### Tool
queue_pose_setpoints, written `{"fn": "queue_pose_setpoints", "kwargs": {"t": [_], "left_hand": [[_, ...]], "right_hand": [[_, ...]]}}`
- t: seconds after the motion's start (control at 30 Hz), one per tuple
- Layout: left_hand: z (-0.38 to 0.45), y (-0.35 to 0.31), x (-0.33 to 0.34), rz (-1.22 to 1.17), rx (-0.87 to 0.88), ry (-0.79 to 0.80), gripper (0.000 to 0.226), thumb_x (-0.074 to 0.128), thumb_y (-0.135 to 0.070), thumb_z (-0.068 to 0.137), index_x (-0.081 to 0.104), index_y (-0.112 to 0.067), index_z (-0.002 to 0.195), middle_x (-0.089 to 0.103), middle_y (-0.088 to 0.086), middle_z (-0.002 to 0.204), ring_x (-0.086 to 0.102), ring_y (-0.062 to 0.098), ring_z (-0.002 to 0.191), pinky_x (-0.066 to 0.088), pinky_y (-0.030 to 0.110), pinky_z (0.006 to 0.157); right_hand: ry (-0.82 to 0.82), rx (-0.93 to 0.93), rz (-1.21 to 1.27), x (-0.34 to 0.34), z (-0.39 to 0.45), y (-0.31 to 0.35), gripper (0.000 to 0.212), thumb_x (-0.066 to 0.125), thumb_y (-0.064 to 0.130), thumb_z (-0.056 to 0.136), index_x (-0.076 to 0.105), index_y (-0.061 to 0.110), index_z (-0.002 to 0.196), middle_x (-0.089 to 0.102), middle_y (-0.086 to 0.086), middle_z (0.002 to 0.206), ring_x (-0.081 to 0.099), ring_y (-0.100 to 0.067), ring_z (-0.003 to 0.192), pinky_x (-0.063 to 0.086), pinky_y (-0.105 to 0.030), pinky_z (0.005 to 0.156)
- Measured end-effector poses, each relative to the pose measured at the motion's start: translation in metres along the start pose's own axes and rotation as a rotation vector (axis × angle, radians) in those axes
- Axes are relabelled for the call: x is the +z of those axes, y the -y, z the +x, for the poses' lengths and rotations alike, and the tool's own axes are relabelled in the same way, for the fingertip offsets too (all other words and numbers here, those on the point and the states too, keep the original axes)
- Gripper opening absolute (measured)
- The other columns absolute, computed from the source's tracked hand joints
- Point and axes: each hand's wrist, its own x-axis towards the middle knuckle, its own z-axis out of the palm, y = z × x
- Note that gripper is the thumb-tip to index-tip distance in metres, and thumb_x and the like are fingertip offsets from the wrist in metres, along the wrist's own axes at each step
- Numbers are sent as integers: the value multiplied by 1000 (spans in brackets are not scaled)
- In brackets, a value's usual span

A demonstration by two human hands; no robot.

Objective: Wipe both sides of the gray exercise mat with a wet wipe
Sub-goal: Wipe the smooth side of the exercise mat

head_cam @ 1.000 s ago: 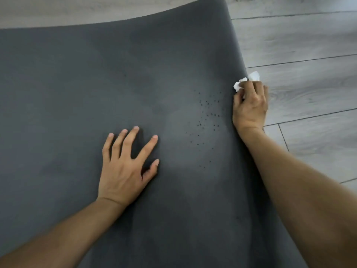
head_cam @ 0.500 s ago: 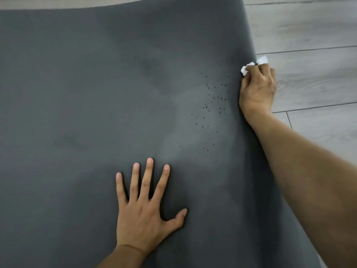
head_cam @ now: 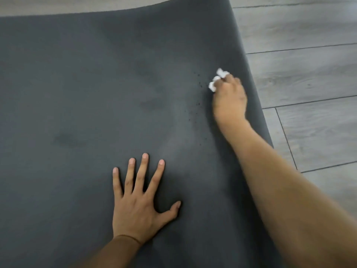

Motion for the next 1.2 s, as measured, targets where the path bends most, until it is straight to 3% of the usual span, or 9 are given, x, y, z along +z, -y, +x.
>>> {"fn": "queue_pose_setpoints", "kwargs": {"t": [0.17, 0.33, 0.43, 0.6, 0.77, 0.93, 1.0, 1.1, 1.2], "left_hand": [[1, 0, -1, 17, -3, 10, 102, 51, -84, 74, 31, -30, 159, 21, 8, 169, 17, 37, 156, 14, 69, 119], [0, -1, 0, 30, -12, 34, 102, 44, -87, 76, 25, -33, 161, 16, 6, 170, 13, 35, 157, 13, 68, 120], [-2, -1, 1, 34, -20, 30, 102, 39, -89, 77, 21, -35, 162, 14, 4, 171, 11, 32, 157, 11, 66, 122], [1, -1, 2, 38, -7, 2, 101, 41, -87, 78, 23, -33, 162, 17, 6, 170, 14, 34, 157, 12, 66, 122], [-2, -1, -7, 62, 17, 38, 92, 39, -83, 86, 21, -35, 162, 15, 10, 170, 13, 39, 156, 11, 67, 121], [-21, -13, -28, 99, 172, 10, 56, 56, -55, 94, 54, -32, 145, 48, 13, 150, 46, 41, 138, 33, 64, 111], [-34, -7, -41, 55, 54, 165, 72, 45, -73, 87, 39, -44, 152, 35, 4, 162, 36, 38, 146, 30, 65, 113], [-46, 3, -44, 32, -17, 465, 112, 27, -100, 64, -23, -53, 152, -32, -13, 165, -20, 29, 156, 5, 70, 120], [-46, -11, -36, 97, -24, 460, 128, 30, -104, 60, -38, -43, 148, -45, -5, 158, -29, 37, 151, 3, 78, 114]], "right_hand": [[1, 289, 16, -4, 0, -30, 30, 45, 1, 87, 70, 12, 98, 59, -10, 116, 54, -30, 110, 42, -31, 86], [185, -240, 224, 11, -80, 109, 33, 39, 0, 79, 66, 10, 94, 63, -12, 102, 53, -35, 116, 42, -37, 97], [72, -363, 187, -1, -79, 71, 22, 57, 6, 79, 71, 12, 94, 64, -10, 104, 58, -29, 98, 46, -32, 80], [10, 161, 17, -18, -29, -69, 32, 45, -3, 87, 69, 14, 98, 56, -10, 121, 51, -33, 102, 42, -31, 83], [-136, 184, 91, 2, -51, -66, 30, 43, 11, 89, 65, 21, 107, 57, -7, 105, 48, -30, 95, 45, -39, 83], [-172, 191, 165, -2, -47, -69, 32, 40, 15, 89, 66, 21, 106, 58, -7, 106, 50, -29, 95, 44, -35, 85], [-195, 170, 180, 0, -48, -69, 31, 41, 14, 89, 67, 20, 106, 59, -7, 105, 51, -30, 94, 44, -35, 85], [-225, 183, 195, -3, -47, -68, 29, 42, 12, 88, 66, 17, 104, 61, -7, 104, 51, -31, 92, 43, -35, 84], [-183, 178, 143, -7, -47, -65, 29, 42, 12, 88, 64, 15, 106, 61, -9, 106, 52, -31, 95, 43, -37, 86]]}}
